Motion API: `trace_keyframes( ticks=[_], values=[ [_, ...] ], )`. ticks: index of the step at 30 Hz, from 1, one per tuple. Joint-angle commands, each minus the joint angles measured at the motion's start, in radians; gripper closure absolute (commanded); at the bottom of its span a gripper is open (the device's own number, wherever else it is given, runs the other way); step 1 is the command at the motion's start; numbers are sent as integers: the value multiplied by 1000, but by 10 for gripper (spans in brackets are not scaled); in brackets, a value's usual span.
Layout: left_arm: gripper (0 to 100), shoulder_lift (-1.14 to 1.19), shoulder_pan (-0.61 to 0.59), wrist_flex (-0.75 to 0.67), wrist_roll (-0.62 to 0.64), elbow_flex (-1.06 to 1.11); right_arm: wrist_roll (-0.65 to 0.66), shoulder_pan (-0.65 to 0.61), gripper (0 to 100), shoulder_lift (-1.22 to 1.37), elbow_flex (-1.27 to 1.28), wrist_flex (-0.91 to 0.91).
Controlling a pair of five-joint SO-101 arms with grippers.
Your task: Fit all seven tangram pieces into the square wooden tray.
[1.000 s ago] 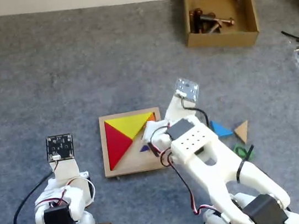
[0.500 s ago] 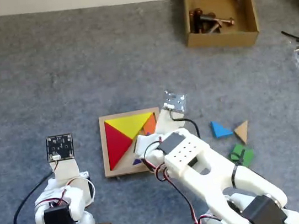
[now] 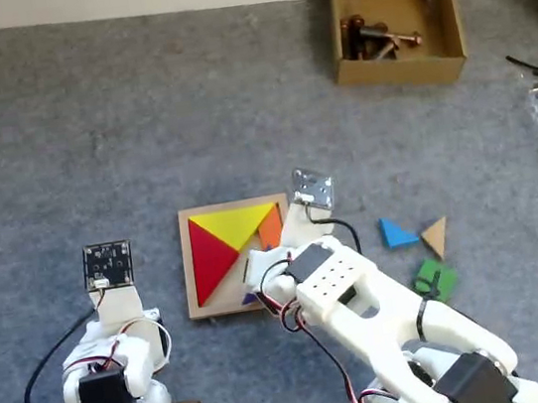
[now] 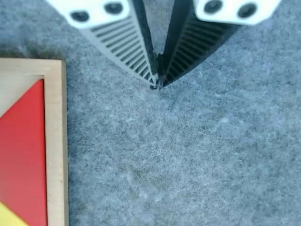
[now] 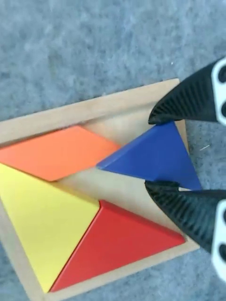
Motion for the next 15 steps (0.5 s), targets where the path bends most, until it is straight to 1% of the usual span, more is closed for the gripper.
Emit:
trace_keyframes(
  ticks=[1,11,15],
  values=[
    [995,7,-8,8,2,21,-9,-4,992,-42,-10,-12],
    [995,7,-8,8,2,21,-9,94,992,-42,-7,-12],
    [995,7,-8,8,2,21,-6,108,992,-42,-8,-12]
  ],
)
